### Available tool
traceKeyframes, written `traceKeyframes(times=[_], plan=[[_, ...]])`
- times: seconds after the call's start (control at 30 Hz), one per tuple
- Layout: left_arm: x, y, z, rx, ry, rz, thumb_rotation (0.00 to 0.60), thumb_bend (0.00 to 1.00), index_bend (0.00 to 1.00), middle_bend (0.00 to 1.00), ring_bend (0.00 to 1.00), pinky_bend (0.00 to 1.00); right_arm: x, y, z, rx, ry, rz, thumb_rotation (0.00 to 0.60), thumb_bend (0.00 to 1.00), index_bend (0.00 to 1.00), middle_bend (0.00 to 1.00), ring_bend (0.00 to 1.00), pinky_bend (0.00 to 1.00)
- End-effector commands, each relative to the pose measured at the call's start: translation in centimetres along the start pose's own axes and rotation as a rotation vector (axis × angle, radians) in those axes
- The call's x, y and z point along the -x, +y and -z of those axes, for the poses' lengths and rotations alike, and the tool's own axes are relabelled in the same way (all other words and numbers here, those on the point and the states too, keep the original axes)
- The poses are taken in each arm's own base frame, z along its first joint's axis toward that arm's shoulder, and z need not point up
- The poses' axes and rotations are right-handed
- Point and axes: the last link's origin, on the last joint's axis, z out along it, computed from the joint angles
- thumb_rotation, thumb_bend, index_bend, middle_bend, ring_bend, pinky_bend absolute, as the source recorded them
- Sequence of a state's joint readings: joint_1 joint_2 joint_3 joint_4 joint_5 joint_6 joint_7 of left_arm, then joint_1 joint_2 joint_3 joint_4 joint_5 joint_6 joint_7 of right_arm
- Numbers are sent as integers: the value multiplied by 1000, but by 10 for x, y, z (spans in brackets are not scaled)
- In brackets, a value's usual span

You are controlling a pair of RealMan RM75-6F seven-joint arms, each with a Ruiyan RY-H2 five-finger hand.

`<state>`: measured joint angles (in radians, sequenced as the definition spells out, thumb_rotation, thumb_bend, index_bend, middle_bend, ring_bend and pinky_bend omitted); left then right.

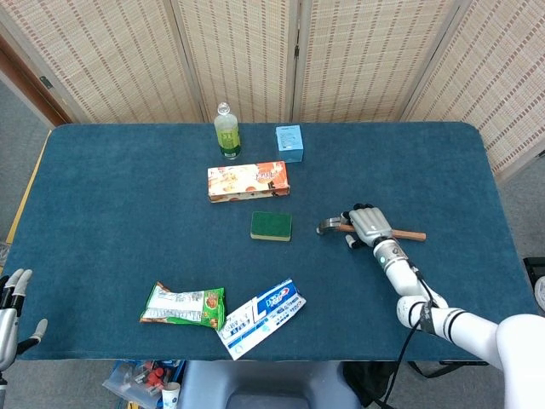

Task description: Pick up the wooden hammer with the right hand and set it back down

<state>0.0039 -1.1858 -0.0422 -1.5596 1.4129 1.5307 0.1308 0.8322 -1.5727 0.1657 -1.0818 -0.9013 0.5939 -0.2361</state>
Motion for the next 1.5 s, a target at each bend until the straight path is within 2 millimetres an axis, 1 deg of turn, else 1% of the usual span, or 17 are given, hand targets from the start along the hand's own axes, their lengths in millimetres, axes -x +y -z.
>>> traceKeyframes(times=[0.03,0.13,0.3,0.67,0.87,0.97,1.2,1.5], plan=[[0,0,0,-2,-1,0,600,295,14,38,54,0,0,0,-1,0,-2,0,600,418,385,427,138,147],[1,-1,0,-5,-3,0,600,295,14,38,54,0,0,-1,-2,1,-5,-2,600,429,406,430,140,146],[1,-2,1,-9,-3,1,600,295,14,38,54,0,1,-1,-4,5,-12,-4,600,438,413,441,146,146],[2,-4,0,-14,-5,2,600,295,14,38,54,0,1,-2,-5,10,-20,-7,600,513,437,465,165,146],[3,-5,0,-13,-7,3,600,295,14,38,54,0,1,-1,-5,13,-22,-9,600,552,468,502,188,146],[4,-5,0,-15,-8,5,600,295,14,38,54,0,1,-1,-5,16,-19,-12,600,590,490,529,208,147],[6,-6,0,-19,-13,10,600,295,14,38,54,0,-1,1,-2,14,2,-27,600,700,539,613,295,147],[6,-8,1,-23,-13,12,600,295,14,38,54,0,-4,6,6,0,19,-57,600,742,589,660,371,146]])
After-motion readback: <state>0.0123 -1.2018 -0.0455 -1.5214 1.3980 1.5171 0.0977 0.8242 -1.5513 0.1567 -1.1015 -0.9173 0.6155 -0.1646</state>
